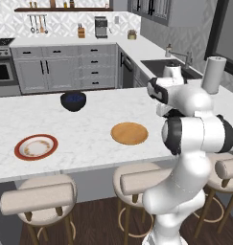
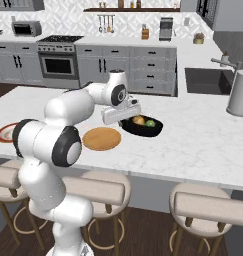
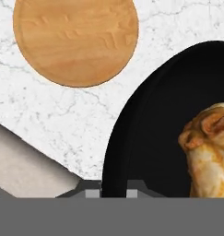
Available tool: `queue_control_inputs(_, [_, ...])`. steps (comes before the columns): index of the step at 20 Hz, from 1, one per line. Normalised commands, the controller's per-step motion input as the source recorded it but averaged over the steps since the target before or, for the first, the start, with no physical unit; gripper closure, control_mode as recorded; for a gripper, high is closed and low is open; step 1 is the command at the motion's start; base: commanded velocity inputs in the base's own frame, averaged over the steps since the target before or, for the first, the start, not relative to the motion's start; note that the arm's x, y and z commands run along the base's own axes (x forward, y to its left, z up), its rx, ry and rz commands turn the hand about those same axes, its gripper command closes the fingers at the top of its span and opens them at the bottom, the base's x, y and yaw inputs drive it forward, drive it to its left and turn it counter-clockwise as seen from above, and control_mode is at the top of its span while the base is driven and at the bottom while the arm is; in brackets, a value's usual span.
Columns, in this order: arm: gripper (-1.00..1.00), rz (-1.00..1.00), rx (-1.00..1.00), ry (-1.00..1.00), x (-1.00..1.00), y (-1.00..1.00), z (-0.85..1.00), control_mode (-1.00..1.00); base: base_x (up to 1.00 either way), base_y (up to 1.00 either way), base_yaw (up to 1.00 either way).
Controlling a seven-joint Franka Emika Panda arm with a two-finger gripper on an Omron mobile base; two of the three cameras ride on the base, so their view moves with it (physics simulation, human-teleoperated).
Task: Pick the chicken drumstick and corn from their plates and place them in the bowl. Then put the bowl in the fridge.
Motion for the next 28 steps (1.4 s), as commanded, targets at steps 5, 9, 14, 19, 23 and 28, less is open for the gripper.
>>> queue_control_inputs(5, [1.00,0.69,0.04,0.00,-0.18,0.27,0.24,-1.00,0.00,0.00,0.00])
queue_control_inputs(9, [1.00,0.64,0.08,-0.07,-0.52,0.11,0.20,-1.00,0.00,0.00,0.00])
queue_control_inputs(14, [1.00,0.49,0.01,-0.25,-0.89,0.16,0.19,-1.00,0.00,0.00,0.00])
queue_control_inputs(19, [1.00,0.29,-0.01,-0.29,-0.82,0.58,0.24,-1.00,0.00,0.00,0.00])
queue_control_inputs(23, [1.00,0.02,0.03,-0.06,-0.73,0.38,0.35,-1.00,0.00,0.00,0.00])
queue_control_inputs(28, [1.00,-0.03,0.10,0.01,-0.71,0.14,0.34,-1.00,0.00,0.00,0.00])
